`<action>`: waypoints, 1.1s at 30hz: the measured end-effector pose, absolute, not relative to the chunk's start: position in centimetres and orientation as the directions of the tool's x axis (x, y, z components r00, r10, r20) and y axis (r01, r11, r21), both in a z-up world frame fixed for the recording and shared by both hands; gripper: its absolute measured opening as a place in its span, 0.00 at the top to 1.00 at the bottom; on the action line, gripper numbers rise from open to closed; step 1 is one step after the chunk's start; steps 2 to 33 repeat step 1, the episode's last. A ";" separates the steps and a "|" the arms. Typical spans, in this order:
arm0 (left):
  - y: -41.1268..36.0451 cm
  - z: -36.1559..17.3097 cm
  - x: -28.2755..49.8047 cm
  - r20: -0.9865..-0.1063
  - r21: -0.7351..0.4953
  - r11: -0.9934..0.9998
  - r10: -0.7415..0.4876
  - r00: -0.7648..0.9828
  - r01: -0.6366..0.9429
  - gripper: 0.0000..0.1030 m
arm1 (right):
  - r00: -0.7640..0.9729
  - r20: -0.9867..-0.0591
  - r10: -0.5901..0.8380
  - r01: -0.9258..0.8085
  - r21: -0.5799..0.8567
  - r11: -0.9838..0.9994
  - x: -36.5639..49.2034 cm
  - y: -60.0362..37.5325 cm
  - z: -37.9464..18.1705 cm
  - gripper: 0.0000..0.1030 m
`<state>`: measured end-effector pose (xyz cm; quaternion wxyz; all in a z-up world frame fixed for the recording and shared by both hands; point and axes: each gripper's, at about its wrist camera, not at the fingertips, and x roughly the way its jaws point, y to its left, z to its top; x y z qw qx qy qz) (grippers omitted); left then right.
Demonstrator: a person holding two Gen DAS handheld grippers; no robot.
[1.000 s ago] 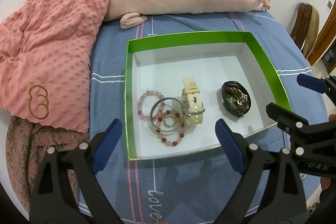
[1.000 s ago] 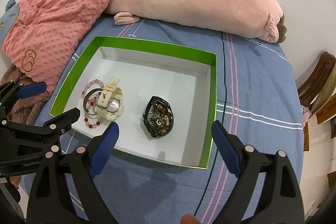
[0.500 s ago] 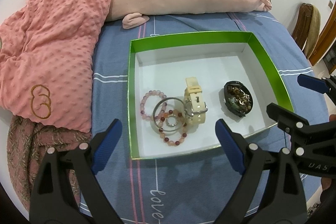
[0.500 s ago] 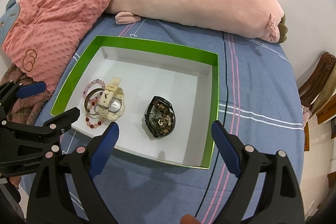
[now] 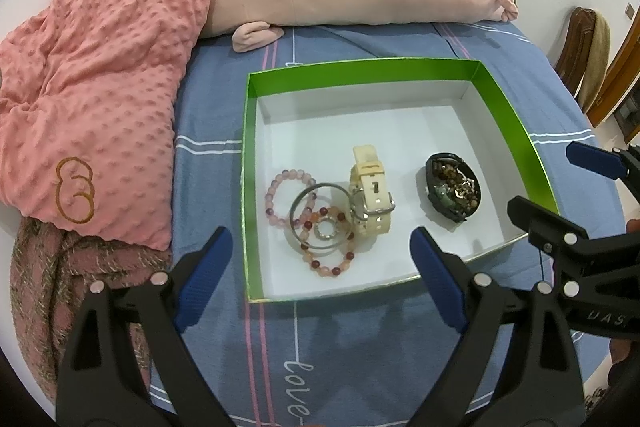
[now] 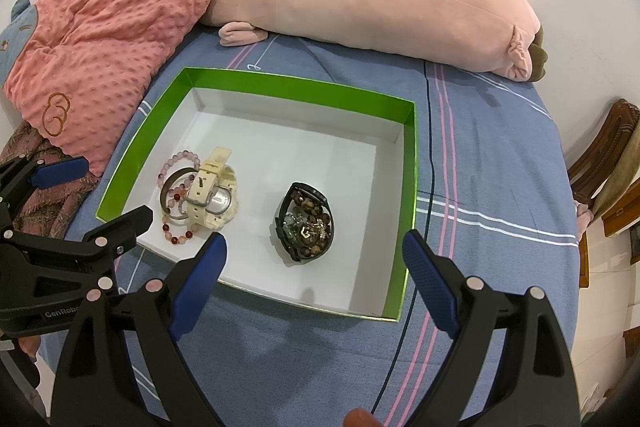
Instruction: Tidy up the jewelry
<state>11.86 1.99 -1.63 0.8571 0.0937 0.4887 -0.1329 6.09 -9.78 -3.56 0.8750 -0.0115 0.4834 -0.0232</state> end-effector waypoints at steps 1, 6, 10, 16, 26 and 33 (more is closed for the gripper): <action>2.0 -1.6 11.9 -0.863 0.030 0.947 -0.137 0.487 0.319 0.11 | 0.532 -0.845 -0.052 0.030 -0.043 0.999 6.1 -9.8 -3.6 0.13; 2.0 -1.6 11.9 -0.863 0.030 0.947 -0.137 0.487 0.319 0.11 | 0.532 -0.845 -0.052 0.030 -0.043 0.999 6.1 -9.8 -3.6 0.13; 2.0 -1.6 11.9 -0.863 0.030 0.947 -0.137 0.487 0.319 0.11 | 0.532 -0.845 -0.052 0.030 -0.043 0.999 6.1 -9.8 -3.6 0.13; 2.0 -1.6 11.9 -0.863 0.030 0.947 -0.137 0.487 0.319 0.11 | 0.532 -0.845 -0.052 0.030 -0.043 0.999 6.1 -9.8 -3.6 0.13; 2.0 -1.6 11.9 -0.863 0.030 0.947 -0.137 0.487 0.319 0.11 | 0.532 -0.845 -0.052 0.030 -0.043 0.999 6.1 -9.8 -3.6 0.13; 2.0 -1.6 11.9 -0.863 0.030 0.947 -0.137 0.487 0.319 0.11 | 0.532 -0.845 -0.052 0.030 -0.043 0.999 6.1 -9.8 -3.6 0.13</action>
